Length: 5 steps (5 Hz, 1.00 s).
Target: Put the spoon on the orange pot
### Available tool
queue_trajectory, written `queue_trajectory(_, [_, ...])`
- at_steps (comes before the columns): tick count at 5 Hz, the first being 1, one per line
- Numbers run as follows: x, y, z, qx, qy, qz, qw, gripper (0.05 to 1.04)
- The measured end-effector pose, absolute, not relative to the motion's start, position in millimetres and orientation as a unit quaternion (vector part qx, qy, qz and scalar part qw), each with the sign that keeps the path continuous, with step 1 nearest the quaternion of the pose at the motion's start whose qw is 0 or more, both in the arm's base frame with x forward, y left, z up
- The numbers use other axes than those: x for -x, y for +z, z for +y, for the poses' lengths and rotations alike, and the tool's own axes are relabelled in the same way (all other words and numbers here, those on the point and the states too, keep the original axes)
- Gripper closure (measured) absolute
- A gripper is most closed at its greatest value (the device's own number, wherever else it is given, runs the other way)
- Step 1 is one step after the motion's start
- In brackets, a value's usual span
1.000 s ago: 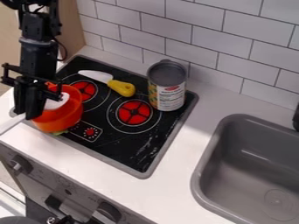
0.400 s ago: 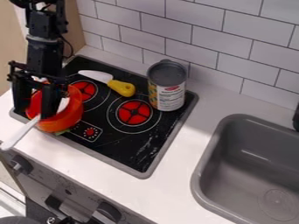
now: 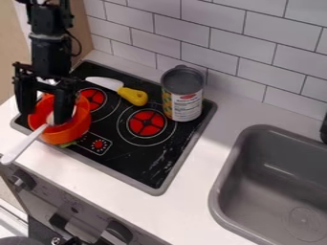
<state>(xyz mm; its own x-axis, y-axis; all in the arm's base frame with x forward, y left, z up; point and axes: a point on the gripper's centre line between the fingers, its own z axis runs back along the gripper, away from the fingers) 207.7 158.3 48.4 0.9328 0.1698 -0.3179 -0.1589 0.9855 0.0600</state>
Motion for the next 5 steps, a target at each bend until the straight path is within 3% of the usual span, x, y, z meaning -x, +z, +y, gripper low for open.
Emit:
queue_trajectory(1, [-210,67,150,-0.025,0.087,0.053,0.995,0.083])
queue_trajectory(2, [-217,69,138,-0.005,0.082,0.013,0.996,0.083])
queue_trajectory(5, [-235,52,81,0.008,0.032,-0.018,0.999,0.083])
